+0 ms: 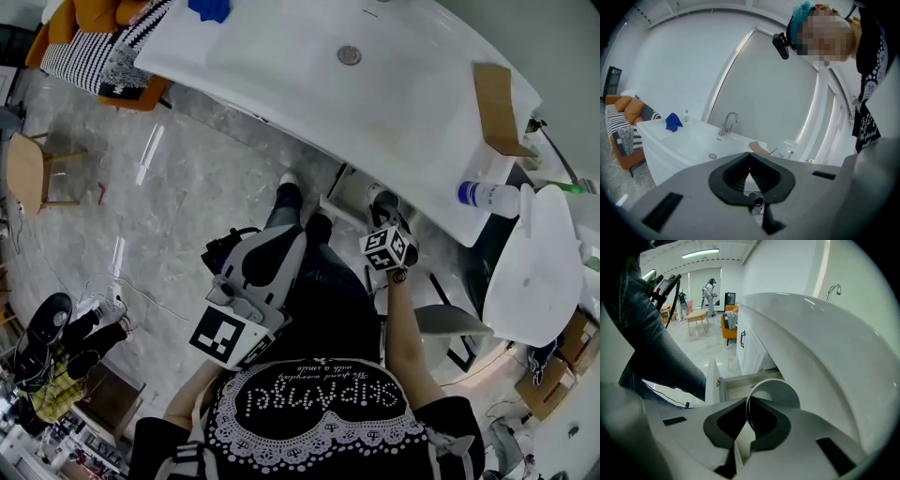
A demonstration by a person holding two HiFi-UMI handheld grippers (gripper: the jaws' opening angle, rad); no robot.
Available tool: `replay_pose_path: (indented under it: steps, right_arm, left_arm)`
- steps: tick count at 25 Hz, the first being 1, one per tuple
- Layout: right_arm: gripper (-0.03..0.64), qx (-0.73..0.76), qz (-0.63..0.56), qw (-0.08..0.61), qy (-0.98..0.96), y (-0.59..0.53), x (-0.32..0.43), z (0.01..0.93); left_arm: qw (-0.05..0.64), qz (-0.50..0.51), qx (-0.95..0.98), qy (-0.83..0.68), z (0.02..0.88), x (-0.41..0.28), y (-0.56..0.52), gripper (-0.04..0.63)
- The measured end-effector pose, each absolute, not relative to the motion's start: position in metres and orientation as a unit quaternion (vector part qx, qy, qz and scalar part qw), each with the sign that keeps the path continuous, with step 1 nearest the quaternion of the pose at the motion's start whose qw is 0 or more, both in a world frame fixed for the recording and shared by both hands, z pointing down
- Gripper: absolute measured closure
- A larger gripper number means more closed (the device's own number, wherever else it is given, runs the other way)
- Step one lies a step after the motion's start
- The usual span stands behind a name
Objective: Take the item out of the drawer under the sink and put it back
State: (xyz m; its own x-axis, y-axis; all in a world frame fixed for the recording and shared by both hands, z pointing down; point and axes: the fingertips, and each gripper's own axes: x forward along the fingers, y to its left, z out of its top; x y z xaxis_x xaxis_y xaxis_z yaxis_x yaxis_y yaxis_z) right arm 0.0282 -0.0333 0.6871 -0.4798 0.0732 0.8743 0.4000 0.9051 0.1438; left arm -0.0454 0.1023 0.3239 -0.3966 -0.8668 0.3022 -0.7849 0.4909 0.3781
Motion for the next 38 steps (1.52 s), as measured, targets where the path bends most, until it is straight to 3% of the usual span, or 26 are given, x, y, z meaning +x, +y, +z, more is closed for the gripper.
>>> replay_pose_path:
  steps: [38]
  right_arm:
    - [0.592, -0.079, -0.051, 0.386, -0.918, -0.018, 0.046, 0.570]
  left_arm:
    - [0.201, -0.109, 0.536, -0.813, 0.304, -0.040, 0.078, 0.591]
